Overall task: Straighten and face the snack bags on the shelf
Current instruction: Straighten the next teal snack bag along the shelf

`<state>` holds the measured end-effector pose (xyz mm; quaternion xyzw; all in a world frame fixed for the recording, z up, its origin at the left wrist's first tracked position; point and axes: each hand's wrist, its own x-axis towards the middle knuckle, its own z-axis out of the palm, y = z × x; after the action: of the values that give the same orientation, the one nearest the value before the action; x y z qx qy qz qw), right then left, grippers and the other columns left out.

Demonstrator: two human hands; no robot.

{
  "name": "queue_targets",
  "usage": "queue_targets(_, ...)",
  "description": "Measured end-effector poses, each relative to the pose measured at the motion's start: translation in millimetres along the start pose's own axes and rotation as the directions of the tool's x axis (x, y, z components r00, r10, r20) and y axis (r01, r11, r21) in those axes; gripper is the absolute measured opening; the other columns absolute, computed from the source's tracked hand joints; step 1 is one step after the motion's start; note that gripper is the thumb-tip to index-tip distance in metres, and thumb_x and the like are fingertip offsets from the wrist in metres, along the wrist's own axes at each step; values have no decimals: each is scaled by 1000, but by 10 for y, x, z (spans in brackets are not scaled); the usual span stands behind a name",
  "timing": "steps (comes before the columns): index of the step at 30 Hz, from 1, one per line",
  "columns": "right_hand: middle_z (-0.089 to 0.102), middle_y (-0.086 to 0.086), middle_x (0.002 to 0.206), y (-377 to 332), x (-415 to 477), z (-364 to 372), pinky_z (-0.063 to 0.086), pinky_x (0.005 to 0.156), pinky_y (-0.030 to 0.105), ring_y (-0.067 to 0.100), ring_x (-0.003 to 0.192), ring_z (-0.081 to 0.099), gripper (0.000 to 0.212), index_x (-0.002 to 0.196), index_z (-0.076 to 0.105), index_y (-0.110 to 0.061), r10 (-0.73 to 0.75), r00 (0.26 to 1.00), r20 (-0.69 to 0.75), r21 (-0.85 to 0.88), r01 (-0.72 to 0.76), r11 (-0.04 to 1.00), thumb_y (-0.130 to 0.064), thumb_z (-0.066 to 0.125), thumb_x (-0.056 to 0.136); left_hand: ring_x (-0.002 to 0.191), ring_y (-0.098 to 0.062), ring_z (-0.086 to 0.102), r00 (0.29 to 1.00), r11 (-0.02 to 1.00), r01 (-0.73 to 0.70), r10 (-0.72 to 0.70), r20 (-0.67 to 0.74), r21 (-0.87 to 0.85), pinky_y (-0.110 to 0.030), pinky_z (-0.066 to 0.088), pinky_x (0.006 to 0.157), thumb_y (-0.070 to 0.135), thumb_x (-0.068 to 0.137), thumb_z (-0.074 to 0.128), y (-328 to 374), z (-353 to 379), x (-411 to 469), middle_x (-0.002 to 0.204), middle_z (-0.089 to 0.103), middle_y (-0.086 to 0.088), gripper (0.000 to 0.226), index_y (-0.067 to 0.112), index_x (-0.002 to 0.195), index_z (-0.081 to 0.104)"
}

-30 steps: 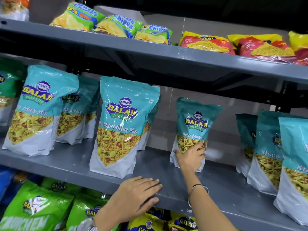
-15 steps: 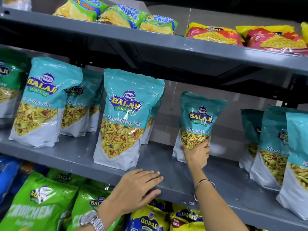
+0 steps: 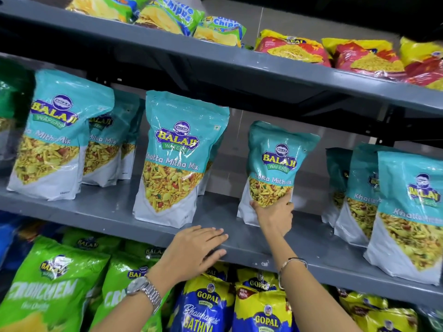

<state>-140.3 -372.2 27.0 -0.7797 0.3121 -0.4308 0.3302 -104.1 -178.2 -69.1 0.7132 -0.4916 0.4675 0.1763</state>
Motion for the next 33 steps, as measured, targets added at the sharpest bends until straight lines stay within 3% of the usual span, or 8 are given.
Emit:
queue_targets(7, 46, 20, 130, -25, -320, -271, 49, 88, 48, 42, 116, 52, 104, 141, 26, -9, -3, 1000, -20, -45, 2, 999, -48, 82, 63, 99, -8, 65, 1000, 1000, -4, 4, -24, 9, -27, 49, 84, 45, 91, 45, 5, -7, 7, 111, 69, 6, 39, 24, 109, 72)
queue_targets(11, 46, 18, 131, -41, -480, -397, 49, 89, 49, 42, 117, 52, 105, 141, 26, -10, 1, 999, -44, -71, -4, 997, -50, 81, 62, 97, -9, 66, 998, 1000, -13, 13, -54, 5, -27, 50, 82, 48, 97, 34, 13, -8, 4, 107, 70, 6, 48, 23, 106, 73)
queue_targets(20, 47, 15, 129, -110, -778, -578, 50, 87, 48, 39, 115, 54, 103, 140, 27, -12, -12, 997, -82, -114, 2, 993, -55, 79, 63, 93, -11, 68, 999, 1000, 6, -6, -34, 5, -29, 51, 78, 45, 89, 42, 7, 17, 20, 105, 71, 3, 43, 20, 104, 74)
queue_targets(25, 46, 13, 131, -137, -863, -640, 49, 89, 48, 37, 118, 52, 103, 142, 26, -12, -15, 997, -79, -124, 5, 992, -54, 78, 64, 93, -11, 67, 999, 1000, -2, 2, -43, 8, -30, 51, 77, 51, 98, 22, 5, 11, 24, 105, 71, 4, 60, 21, 104, 74)
queue_targets(29, 45, 12, 133, -140, -901, -685, 49, 90, 47, 35, 120, 52, 104, 143, 25, -13, -13, 997, -75, -133, 3, 991, -56, 77, 64, 92, -12, 68, 999, 1000, 12, -12, -31, 1, -30, 52, 76, 46, 91, 37, 4, 12, 25, 104, 71, 3, 47, 20, 103, 74)
queue_targets(33, 45, 12, 135, -135, -932, -731, 48, 91, 46, 34, 121, 51, 103, 143, 25, -13, -20, 997, -72, -133, 11, 991, -55, 77, 65, 92, -11, 68, 999, 1000, 2, -3, -42, -20, -29, 51, 77, 50, 100, 19, 7, 17, 22, 104, 71, 4, 62, 21, 103, 74)
